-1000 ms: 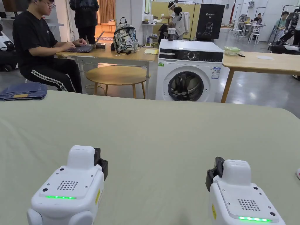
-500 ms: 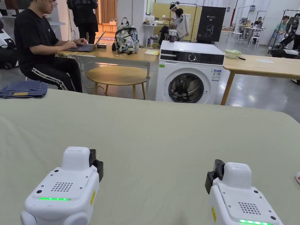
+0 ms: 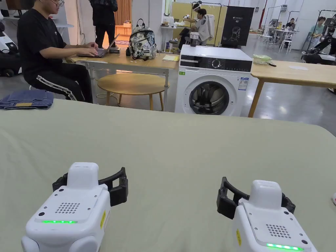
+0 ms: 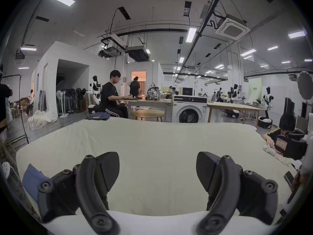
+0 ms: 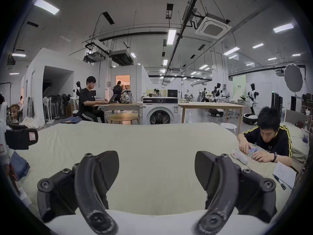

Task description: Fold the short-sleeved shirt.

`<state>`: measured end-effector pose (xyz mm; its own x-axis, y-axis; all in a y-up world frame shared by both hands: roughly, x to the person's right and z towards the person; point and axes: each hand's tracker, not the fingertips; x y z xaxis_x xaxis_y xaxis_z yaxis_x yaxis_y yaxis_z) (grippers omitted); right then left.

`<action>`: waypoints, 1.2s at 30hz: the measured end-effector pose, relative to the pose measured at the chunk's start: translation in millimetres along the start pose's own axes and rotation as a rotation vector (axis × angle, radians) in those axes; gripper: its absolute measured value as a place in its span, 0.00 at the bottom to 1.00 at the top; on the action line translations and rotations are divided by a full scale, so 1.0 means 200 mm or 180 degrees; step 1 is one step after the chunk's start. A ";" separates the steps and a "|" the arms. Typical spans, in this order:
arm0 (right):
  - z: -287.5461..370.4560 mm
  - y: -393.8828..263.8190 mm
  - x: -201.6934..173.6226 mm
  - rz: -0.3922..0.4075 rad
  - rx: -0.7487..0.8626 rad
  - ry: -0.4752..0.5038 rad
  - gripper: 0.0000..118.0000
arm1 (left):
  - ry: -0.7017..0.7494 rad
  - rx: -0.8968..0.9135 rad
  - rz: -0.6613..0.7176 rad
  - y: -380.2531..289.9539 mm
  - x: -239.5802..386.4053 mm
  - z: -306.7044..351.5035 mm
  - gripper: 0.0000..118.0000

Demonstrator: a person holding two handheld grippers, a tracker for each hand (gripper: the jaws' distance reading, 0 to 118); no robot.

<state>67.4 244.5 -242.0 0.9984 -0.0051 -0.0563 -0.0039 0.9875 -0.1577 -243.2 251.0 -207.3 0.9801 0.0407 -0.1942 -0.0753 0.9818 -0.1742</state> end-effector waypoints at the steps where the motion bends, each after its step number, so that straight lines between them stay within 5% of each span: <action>1: 0.00 0.00 0.00 -0.0001 -0.0003 0.0008 0.80 | -0.0010 -0.0002 -0.0008 0.00 0.00 0.00 0.80; 8: -0.03 0.02 0.01 -0.0147 -0.0141 0.0149 0.80 | -0.0064 -0.0053 -0.0058 0.00 0.00 -0.01 0.80; 12: -0.05 0.03 -0.04 0.0119 -0.0162 -0.0307 0.80 | 0.0038 -0.0056 -0.0136 0.00 0.01 -0.02 0.80; 15: -0.05 0.03 -0.04 0.0150 -0.0131 -0.0240 0.80 | 0.0053 -0.0083 -0.0090 0.01 0.00 -0.03 0.80; 22: -0.04 0.07 -0.01 -0.0244 -0.0131 0.0216 0.80 | -0.0006 -0.0077 0.0171 0.00 -0.03 -0.03 0.80; 36: -0.11 0.12 0.00 -0.0497 -0.0482 -0.0185 0.80 | -0.0037 -0.0005 0.0098 0.03 -0.03 -0.02 0.80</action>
<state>65.4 264.4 -266.8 0.9891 -0.1426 0.0368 0.1470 0.9405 -0.3065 -250.8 255.5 -211.5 0.9794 0.0731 -0.1883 -0.1058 0.9798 -0.1698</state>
